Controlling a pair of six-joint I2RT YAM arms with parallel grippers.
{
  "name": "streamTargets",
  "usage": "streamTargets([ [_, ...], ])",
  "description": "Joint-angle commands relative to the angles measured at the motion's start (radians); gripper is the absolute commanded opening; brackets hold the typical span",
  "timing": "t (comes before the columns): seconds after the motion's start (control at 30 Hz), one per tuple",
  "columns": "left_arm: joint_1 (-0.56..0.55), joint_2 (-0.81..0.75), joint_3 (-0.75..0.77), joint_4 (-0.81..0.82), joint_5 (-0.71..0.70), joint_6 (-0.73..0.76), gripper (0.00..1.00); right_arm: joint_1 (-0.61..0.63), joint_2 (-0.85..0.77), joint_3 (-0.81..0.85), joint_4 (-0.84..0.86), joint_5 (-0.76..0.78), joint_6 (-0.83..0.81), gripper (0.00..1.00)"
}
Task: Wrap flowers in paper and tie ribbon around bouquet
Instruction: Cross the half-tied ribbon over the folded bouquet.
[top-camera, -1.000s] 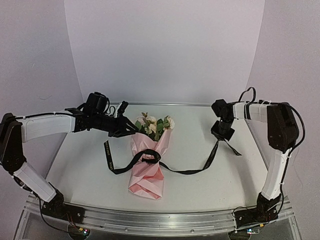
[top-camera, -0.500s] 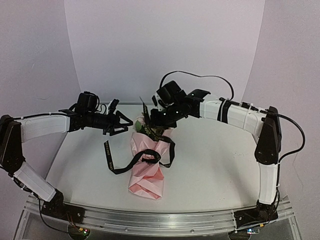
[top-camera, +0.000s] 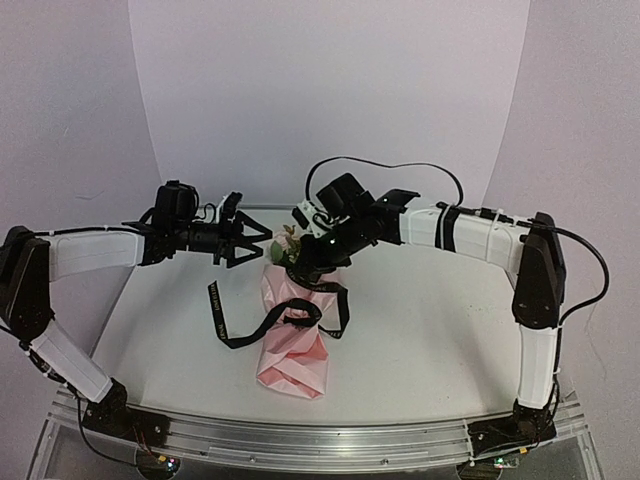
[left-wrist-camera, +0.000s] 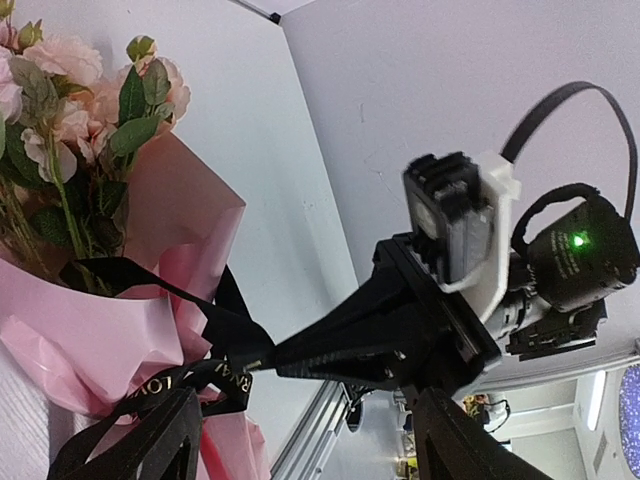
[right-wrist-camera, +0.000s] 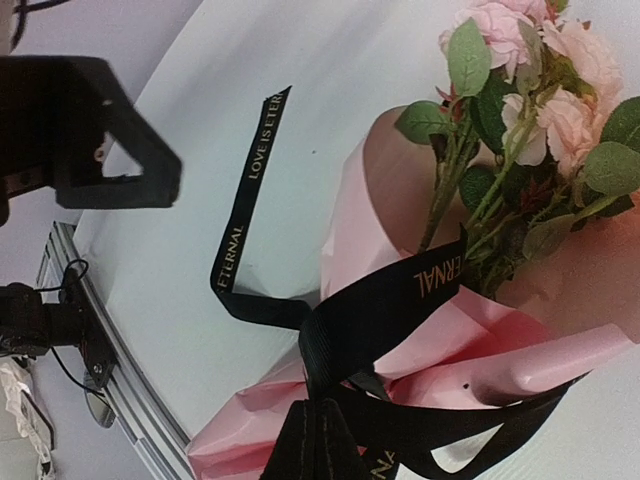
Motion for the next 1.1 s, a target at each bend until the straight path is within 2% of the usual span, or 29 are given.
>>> streamTargets([
  [0.0,0.007,0.050,-0.066,0.319,0.104,-0.263,0.76,0.034,-0.078,0.049,0.036,-0.019,-0.061,0.00],
  [0.07,0.006,0.074,-0.078,0.360,0.116,-0.361,0.76,0.044,-0.088,0.051,0.036,0.000,-0.071,0.00],
  [0.27,0.001,0.111,-0.123,0.481,0.135,-0.534,0.76,0.057,-0.092,0.084,0.016,0.027,-0.110,0.00],
  [0.37,-0.005,0.130,-0.113,0.490,0.135,-0.566,0.77,0.065,-0.070,0.126,-0.015,0.012,-0.126,0.00],
  [0.57,-0.022,0.170,-0.124,0.607,0.142,-0.667,0.78,0.078,-0.027,0.185,-0.070,0.001,-0.152,0.00],
  [0.8,-0.039,0.224,-0.160,0.801,0.136,-0.824,0.70,0.083,-0.009,0.203,-0.088,-0.003,-0.162,0.00],
  [0.93,-0.045,0.256,-0.179,0.973,0.131,-0.949,0.70,0.085,0.011,0.224,-0.120,-0.011,-0.172,0.00],
  [1.03,-0.052,0.265,-0.182,1.006,0.124,-0.979,0.68,0.087,0.013,0.219,-0.122,-0.002,-0.173,0.00],
  [1.07,-0.053,0.265,-0.182,1.005,0.122,-0.980,0.63,0.086,0.014,0.220,-0.121,0.000,-0.174,0.00],
])
